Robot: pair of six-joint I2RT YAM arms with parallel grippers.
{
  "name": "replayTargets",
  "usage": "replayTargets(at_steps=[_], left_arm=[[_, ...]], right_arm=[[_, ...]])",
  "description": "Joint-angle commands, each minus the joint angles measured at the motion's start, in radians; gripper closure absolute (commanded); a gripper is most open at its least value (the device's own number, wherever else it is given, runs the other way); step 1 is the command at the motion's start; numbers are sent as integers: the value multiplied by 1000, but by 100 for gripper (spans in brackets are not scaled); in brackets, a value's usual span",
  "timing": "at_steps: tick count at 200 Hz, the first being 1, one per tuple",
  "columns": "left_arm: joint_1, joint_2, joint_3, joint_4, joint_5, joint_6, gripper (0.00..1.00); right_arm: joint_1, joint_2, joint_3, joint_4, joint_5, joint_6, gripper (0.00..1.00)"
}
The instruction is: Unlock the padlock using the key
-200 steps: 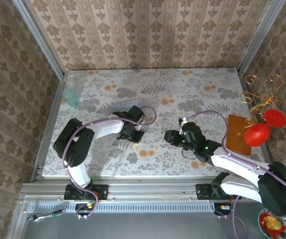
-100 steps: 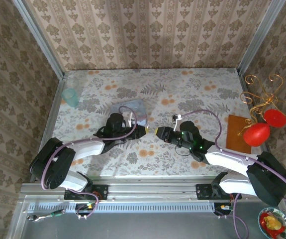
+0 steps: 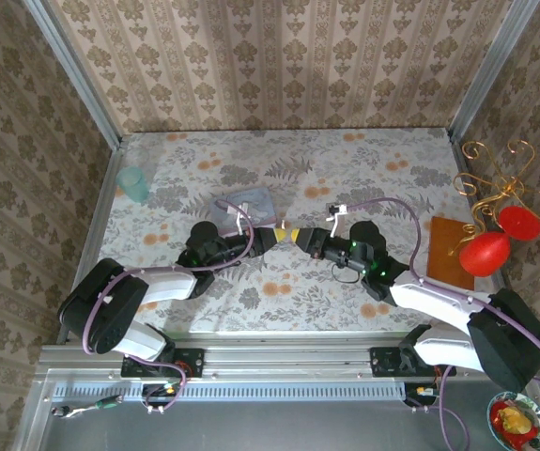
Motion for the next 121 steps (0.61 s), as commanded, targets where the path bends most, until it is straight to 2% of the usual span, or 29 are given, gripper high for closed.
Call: replayTargets(at_steps=[1, 22, 51, 121], left_arm=[[-11, -5, -4, 86, 37, -13, 100], [-14, -14, -6, 91, 47, -13, 100], [-22, -44, 0, 63, 60, 0, 100], [-39, -101, 28, -7, 92, 33, 100]], right_arm=[[-4, -9, 58, 79, -95, -41, 75], [-4, -24, 54, 97, -124, -70, 73], [-4, -43, 58, 87, -159, -104, 78], [-4, -76, 52, 40, -150, -146, 78]])
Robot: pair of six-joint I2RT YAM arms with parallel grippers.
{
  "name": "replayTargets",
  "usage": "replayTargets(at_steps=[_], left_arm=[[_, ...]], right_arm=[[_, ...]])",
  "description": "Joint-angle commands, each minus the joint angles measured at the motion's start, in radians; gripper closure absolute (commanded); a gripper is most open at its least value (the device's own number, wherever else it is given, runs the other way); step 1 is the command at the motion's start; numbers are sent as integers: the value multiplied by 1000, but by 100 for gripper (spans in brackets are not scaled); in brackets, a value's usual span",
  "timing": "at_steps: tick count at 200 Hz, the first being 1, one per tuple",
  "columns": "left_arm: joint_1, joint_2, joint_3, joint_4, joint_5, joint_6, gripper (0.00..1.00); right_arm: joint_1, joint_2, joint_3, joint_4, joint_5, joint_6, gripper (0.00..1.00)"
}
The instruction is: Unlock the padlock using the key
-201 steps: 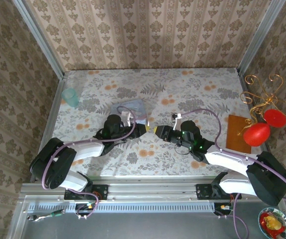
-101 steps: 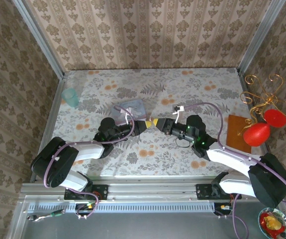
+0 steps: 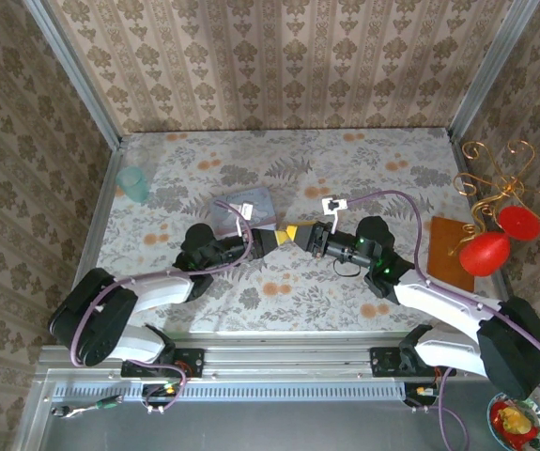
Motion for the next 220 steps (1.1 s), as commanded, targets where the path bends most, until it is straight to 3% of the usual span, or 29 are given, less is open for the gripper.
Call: replayTargets(at_steps=[1, 41, 98, 156, 220], left_arm=[[-12, -18, 29, -18, 38, 26, 100], [-44, -12, 68, -56, 86, 58, 100], [-51, -41, 67, -115, 66, 97, 100], [-23, -82, 53, -171, 94, 144, 100], [-36, -127, 97, -271, 192, 215, 100]], right_arm=[[1, -26, 19, -1, -23, -38, 78], [2, -26, 21, 25, -63, -41, 81], [2, -18, 17, 21, -80, -41, 94], [2, -65, 20, -84, -85, -109, 75], [7, -41, 56, -81, -186, -131, 73]])
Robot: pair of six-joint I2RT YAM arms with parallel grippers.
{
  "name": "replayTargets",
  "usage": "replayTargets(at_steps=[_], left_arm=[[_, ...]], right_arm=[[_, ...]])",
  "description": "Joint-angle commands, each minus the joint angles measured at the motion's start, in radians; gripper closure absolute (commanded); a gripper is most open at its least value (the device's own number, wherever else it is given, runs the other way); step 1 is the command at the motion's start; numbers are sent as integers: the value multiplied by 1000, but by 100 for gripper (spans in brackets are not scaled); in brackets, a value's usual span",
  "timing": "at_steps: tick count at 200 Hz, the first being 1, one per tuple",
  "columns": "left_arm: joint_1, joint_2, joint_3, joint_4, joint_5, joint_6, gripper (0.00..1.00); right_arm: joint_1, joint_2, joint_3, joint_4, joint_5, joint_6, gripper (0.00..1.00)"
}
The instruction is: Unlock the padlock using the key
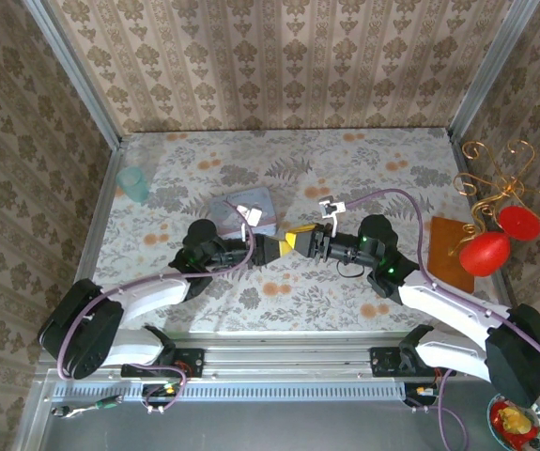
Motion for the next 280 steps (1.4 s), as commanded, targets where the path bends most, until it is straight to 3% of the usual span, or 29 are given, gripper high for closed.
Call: replayTargets(at_steps=[1, 35, 92, 121, 143, 159, 177, 201, 229, 280], left_arm=[[-8, -37, 43, -40, 64, 64, 100], [-7, -46, 48, -46, 70, 69, 100], [-1, -48, 48, -50, 59, 69, 100], [39, -68, 18, -96, 10, 94, 88], [76, -144, -38, -173, -99, 146, 65], [81, -195, -48, -242, -133, 202, 53], [79, -238, -34, -342, -152, 268, 48], [54, -256, -4, -397, -136, 335, 48], [8, -229, 26, -376, -84, 391, 55], [0, -168, 13, -162, 33, 298, 63]], right_arm=[[9, 4, 33, -1, -68, -28, 73], [30, 6, 57, -38, -106, -56, 76], [30, -24, 40, -71, -86, -79, 99], [30, -73, 52, -167, 25, -112, 100], [28, -114, 58, -236, 119, -129, 100], [29, -123, 63, -244, 130, -129, 100], [31, -115, 86, -267, 116, -133, 100], [47, -87, 115, -267, 87, -134, 100], [80, -51, 146, -237, 45, -131, 100], [100, -22, 158, -220, 6, -146, 100]])
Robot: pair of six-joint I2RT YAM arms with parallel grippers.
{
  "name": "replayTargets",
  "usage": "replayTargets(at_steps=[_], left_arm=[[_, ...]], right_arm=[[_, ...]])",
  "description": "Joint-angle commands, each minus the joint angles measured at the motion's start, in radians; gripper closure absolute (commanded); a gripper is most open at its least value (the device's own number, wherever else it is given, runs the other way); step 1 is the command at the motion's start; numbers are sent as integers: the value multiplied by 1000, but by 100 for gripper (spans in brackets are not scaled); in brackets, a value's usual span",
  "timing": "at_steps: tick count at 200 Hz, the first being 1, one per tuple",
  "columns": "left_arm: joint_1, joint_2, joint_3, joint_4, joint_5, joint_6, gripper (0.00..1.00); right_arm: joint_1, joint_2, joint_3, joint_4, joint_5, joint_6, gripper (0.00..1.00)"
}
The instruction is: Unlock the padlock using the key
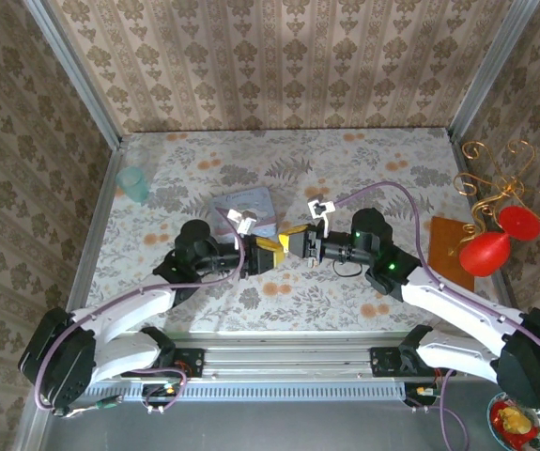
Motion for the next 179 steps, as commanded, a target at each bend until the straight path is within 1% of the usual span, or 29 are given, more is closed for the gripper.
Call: replayTargets(at_steps=[1, 15, 46, 59, 80, 103, 148, 179], left_arm=[[-7, 8, 13, 137, 67, -24, 64], [-7, 7, 8, 142, 71, -28, 66], [0, -15, -13, 155, 63, -34, 66], [6, -21, -20, 169, 58, -46, 68], [14, -14, -25, 222, 63, -79, 73], [11, 1, -11, 215, 77, -81, 81], [12, 5, -11, 234, 86, -90, 93], [11, 7, -14, 241, 83, -96, 99]], right_arm=[[16, 4, 25, 14, -41, -22, 100], [18, 2, 22, 18, -38, -22, 100], [18, -3, 18, -19, 16, -39, 100], [17, 1, 12, -6, 14, -35, 100], [20, 8, 7, 27, -1, -22, 100], [21, 5, 6, 31, -1, -21, 100], [24, 9, -7, 63, -1, -2, 100], [25, 18, -4, 63, 6, 4, 100]])
